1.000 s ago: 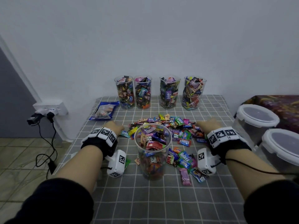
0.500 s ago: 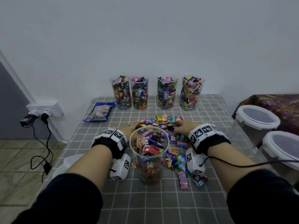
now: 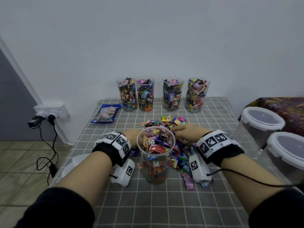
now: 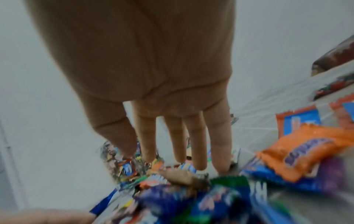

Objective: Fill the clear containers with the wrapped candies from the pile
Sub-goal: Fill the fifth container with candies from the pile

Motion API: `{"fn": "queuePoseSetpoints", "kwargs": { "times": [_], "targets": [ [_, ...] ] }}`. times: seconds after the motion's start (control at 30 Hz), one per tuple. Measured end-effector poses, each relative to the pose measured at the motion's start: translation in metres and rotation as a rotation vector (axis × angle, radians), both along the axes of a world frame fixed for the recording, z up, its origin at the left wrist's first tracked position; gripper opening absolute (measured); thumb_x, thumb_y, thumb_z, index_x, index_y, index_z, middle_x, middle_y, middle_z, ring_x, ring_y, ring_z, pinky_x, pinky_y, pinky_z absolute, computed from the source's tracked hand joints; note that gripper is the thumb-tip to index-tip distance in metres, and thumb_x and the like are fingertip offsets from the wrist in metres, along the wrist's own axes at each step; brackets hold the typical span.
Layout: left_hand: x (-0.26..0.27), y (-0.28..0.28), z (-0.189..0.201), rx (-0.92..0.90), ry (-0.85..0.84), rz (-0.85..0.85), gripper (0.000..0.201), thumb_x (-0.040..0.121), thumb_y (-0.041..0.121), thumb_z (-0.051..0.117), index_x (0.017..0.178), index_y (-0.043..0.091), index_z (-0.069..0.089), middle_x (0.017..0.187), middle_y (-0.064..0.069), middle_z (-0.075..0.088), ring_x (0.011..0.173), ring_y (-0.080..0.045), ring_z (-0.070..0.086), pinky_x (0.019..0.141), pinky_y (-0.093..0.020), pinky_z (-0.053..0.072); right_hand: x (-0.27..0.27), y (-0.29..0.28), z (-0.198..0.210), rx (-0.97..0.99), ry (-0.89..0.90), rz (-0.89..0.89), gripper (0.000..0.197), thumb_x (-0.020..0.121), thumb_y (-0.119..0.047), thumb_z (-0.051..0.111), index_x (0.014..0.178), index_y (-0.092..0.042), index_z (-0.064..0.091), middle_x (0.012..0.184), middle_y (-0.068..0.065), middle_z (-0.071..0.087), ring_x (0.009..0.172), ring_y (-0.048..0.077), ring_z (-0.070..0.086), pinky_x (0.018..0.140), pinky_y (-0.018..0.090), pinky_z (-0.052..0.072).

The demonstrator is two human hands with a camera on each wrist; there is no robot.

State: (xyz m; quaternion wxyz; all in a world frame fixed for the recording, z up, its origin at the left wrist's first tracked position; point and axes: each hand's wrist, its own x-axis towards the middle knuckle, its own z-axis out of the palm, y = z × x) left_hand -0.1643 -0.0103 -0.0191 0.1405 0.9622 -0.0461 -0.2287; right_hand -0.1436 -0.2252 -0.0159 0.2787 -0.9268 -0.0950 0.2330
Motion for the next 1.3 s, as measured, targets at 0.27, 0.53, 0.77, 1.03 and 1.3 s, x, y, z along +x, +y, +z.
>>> {"fn": "queuePoseSetpoints", "kwargs": {
  "times": [0.27,0.53,0.77,1.03,1.3],
  "targets": [
    [-0.023,-0.001,0.002,0.019,-0.053,0.069,0.048,0.091,0.018,0.058,0.136,0.007,0.044,0.136,-0.007,0.051,0.123,-0.025,0.05,0.102,-0.031,0.04,-0.023,-0.011,-0.001,-0.241,-0.007,0.036,0.073,0.088,-0.028,0.06,0.15,-0.029,0.021,0.154,0.008,0.027,0.133,0.026,0.038,0.1,0.031,0.037],
    [-0.051,-0.015,0.013,0.104,-0.148,0.07,0.037,0.101,0.012,0.038,0.137,0.005,0.044,0.139,-0.012,0.048,0.126,-0.024,0.047,0.1,-0.025,0.034,-0.029,0.001,-0.029,-0.468,-0.096,0.222,0.094,0.077,-0.052,0.068,0.15,-0.037,0.011,0.155,0.003,0.021,0.136,0.029,0.032,0.104,0.046,0.039],
    [-0.058,-0.02,0.019,0.09,-0.105,0.147,0.029,0.099,-0.001,0.033,0.089,-0.021,0.052,0.133,-0.029,0.048,0.125,-0.036,0.047,0.104,-0.035,0.034,-0.032,0.003,-0.028,-0.495,-0.18,0.227,0.076,0.081,-0.051,0.064,0.146,-0.035,0.028,0.141,0.007,0.039,0.128,0.028,0.04,0.101,0.039,0.041],
    [-0.055,-0.015,0.013,-0.04,-0.204,0.119,0.025,0.095,0.005,0.044,0.11,-0.002,0.063,0.114,-0.018,0.064,0.105,-0.034,0.059,0.095,-0.041,0.047,-0.039,0.005,-0.02,-0.394,-0.283,0.184,0.04,0.092,-0.035,0.057,0.131,-0.03,0.054,0.124,0.003,0.058,0.113,0.022,0.052,0.089,0.03,0.043],
    [-0.057,-0.016,0.014,-0.03,-0.28,0.161,0.016,0.093,0.006,0.046,0.081,0.007,0.057,0.103,-0.018,0.067,0.096,-0.034,0.062,0.087,-0.039,0.051,-0.045,0.005,-0.018,-0.373,-0.377,0.083,0.032,0.094,-0.015,0.045,0.119,-0.021,0.064,0.108,0.01,0.064,0.111,0.025,0.052,0.077,0.028,0.042]
  ]
}}
